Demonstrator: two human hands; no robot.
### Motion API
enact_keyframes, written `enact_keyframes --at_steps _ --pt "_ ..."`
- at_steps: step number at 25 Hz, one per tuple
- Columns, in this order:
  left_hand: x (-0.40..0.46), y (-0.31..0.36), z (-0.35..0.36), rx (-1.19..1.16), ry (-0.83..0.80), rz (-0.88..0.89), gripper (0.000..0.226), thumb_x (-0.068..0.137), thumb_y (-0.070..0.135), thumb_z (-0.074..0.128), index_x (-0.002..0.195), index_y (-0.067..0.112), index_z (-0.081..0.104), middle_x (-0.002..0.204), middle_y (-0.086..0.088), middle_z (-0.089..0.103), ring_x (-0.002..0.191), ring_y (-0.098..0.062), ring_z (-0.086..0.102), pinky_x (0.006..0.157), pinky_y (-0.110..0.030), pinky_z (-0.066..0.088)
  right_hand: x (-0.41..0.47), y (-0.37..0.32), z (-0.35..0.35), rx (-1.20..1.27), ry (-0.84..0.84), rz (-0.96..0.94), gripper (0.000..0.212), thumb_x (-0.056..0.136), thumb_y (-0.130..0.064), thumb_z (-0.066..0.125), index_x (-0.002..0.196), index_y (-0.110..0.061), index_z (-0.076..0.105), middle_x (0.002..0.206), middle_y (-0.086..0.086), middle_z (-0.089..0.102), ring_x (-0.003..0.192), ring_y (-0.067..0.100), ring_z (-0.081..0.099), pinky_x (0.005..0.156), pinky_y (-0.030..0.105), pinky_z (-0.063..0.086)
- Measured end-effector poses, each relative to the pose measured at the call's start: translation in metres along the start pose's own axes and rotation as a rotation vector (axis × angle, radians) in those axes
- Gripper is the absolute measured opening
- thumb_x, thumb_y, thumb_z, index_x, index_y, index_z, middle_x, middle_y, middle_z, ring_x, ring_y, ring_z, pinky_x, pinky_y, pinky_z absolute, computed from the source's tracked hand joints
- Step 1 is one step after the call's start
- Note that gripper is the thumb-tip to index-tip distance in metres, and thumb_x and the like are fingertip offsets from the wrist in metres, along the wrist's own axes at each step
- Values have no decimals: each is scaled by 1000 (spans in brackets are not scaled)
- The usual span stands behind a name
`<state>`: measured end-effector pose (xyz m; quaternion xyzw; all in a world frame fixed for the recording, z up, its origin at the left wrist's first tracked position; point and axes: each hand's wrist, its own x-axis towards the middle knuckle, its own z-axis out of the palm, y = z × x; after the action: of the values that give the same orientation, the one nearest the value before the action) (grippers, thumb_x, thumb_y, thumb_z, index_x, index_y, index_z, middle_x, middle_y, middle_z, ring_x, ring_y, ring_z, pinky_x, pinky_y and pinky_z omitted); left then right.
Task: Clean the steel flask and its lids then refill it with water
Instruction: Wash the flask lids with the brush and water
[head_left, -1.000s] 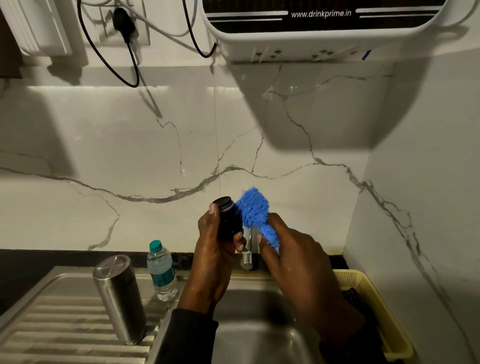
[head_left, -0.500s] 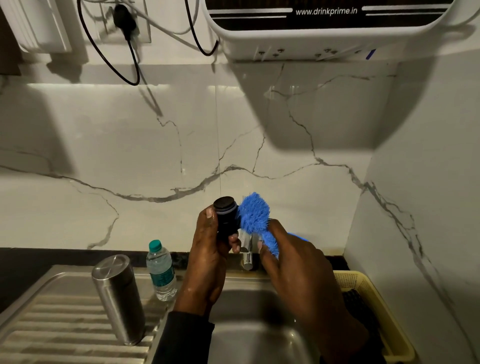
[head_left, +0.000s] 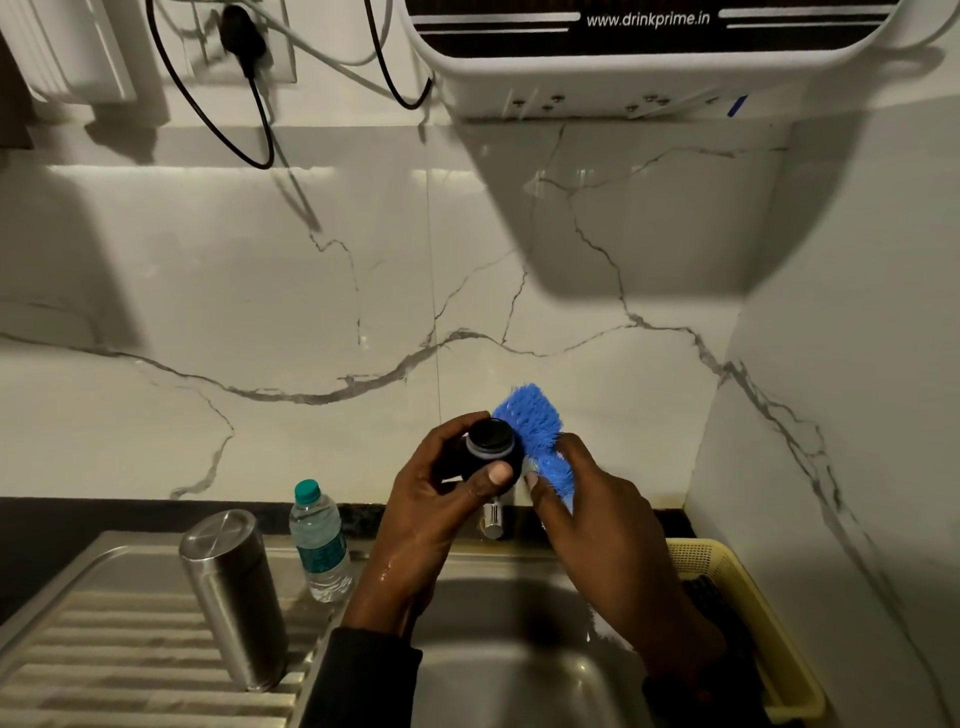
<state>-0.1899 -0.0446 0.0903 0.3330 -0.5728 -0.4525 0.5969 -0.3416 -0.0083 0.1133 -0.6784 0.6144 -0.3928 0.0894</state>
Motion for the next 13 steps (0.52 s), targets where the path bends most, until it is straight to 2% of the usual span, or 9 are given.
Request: enact_keyframes --at_steps 3,7,9,11,13 --pt "1 1 6 -280 91 -87 48 82 28 65 129 17 60 121 -1 72 115 -18 67 89 -28 57 2 -3 1 280 57 102 25 96 -40 50 118 -34 43 79 -14 61 71 -2 61 54 10 44" --pt "4 5 8 -705 158 -238 50 87 34 57 128 6 59 127 -23 65 110 -30 69 90 -34 58 3 -13 -2 540 135 110 28 94 -27 56 118 -29 43 91 -18 58 82 -17 56 63 4 42" --pt "4 10 9 -877 162 -266 62 77 36 75 128 3 60 128 -27 63 109 -31 69 84 -34 61 2 -15 -2 625 174 113 32 93 -17 58 123 -22 47 93 -18 58 80 -21 55 64 -2 39" --pt "4 13 13 -1016 143 -275 86 51 29 96 125 -1 62 127 -27 64 110 -35 68 79 -38 62 1 -15 -1 693 209 137 32 92 -11 59 123 -16 52 89 -16 60 75 -20 56 61 -3 39" --pt "4 13 18 -1074 116 -281 88 39 25 100 116 -3 69 124 -26 65 110 -38 68 81 -43 61 1 -17 1 747 220 151 31 90 -13 63 119 -19 56 86 -13 63 74 -15 59 62 1 42"
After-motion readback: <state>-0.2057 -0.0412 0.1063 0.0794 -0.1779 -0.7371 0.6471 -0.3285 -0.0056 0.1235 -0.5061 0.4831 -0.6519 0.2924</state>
